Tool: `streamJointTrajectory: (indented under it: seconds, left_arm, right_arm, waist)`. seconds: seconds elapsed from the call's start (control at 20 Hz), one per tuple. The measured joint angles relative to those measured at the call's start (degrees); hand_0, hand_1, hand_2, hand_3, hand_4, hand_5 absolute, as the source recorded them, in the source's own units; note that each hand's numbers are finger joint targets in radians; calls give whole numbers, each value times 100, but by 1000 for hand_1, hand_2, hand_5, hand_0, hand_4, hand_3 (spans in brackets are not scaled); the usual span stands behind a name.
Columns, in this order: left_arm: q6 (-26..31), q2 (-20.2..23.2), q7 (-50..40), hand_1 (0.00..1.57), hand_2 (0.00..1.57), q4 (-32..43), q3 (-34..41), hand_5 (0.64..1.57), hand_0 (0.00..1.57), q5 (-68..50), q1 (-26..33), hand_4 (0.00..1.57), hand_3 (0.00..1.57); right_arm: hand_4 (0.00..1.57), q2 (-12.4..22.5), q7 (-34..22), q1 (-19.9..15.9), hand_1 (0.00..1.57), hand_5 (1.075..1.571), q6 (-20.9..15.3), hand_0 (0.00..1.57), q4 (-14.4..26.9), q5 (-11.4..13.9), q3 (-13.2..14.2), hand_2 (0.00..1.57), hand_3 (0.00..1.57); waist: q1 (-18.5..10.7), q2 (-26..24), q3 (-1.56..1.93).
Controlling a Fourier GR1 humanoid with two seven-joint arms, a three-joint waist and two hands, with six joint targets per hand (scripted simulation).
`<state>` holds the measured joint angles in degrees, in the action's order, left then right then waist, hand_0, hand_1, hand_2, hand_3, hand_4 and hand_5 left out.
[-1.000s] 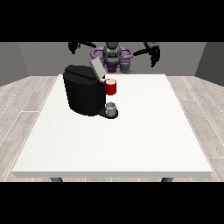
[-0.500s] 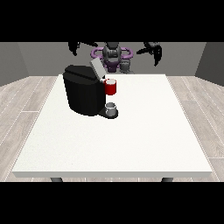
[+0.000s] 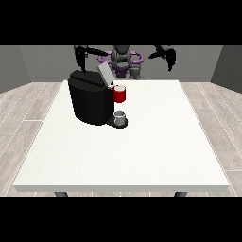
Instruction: Insert the coffee pod into the coffee machine and close the lid
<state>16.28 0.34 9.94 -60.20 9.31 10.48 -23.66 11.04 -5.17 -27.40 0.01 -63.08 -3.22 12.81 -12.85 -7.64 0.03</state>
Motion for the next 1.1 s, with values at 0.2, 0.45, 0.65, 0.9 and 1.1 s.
streamJointTrajectory:
  seconds: [0.2, 0.45, 0.65, 0.9, 1.1]
  left_arm:
    - [-26, 60, -23, 0, 0, -502, -57, 1571, 0, -85, 282, 354, 0]
    - [-23, 118, -229, 0, 0, -1059, -104, 1571, 0, -255, 454, 356, 0]
    - [-43, 207, -319, 0, 0, -1420, -117, 1571, 0, -338, 745, 362, 0]
    - [-148, 316, -359, 0, 0, -1748, -68, 1571, 0, -440, 839, 309, 0]
    - [-189, 390, -396, 0, 0, -1942, -96, 1571, 0, -454, 910, 299, 0]
  right_arm:
    - [0, 29, 46, -241, 0, 1571, 48, 0, 160, 4, -63, 0, 0]
    - [0, -126, 147, -520, 0, 1571, 0, 0, 368, 83, -244, 0, 0]
    - [0, -175, 60, -709, 0, 1571, 68, 0, 419, 131, -406, 0, 0]
    - [166, -186, 200, -967, 0, 1571, 140, 0, 462, 161, -493, 0, 0]
    - [127, -128, 197, -1209, 0, 1571, 160, 0, 601, 172, -477, 0, 0]
  waist:
    - [73, 266, -1]
    - [112, 497, -3]
    - [226, 556, -3]
    - [349, 764, -11]
    - [349, 908, -8]
